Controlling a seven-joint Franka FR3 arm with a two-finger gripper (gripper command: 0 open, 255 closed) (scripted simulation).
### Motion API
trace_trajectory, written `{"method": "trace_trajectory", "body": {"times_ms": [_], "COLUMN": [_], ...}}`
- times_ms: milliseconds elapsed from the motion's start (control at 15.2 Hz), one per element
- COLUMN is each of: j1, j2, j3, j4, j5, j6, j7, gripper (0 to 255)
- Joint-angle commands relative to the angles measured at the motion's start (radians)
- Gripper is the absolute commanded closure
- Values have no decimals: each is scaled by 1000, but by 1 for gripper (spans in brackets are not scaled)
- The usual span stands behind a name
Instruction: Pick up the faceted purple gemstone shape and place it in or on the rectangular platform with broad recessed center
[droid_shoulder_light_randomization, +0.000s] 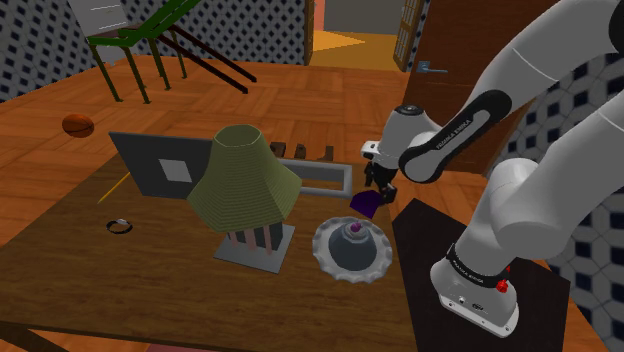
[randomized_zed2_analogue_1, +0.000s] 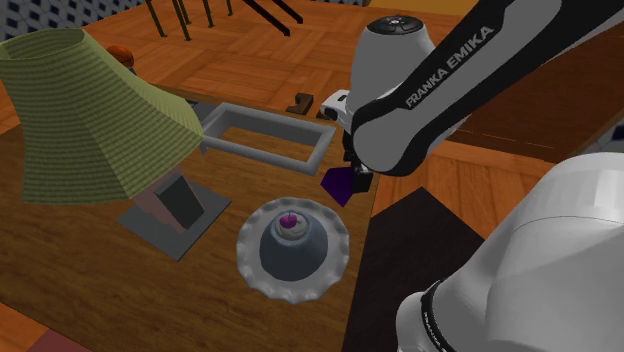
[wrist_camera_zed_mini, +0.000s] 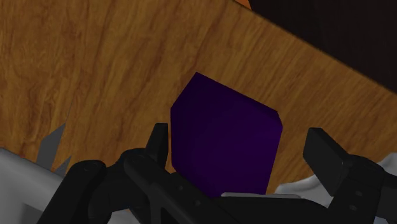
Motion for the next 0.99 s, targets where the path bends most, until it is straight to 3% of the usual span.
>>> {"method": "trace_trajectory", "body": {"times_ms": [0,462,528,924], "j1": [13,13,13,13], "j2": [42,41,41,42], "j3": [-10,-10,-10,-10], "j4": [4,3,3,4], "j5": [10,10,10,10], "j6": [40,39,39,39], "j7": [-6,-6,-6,-6], "gripper": [0,0,255,255]}}
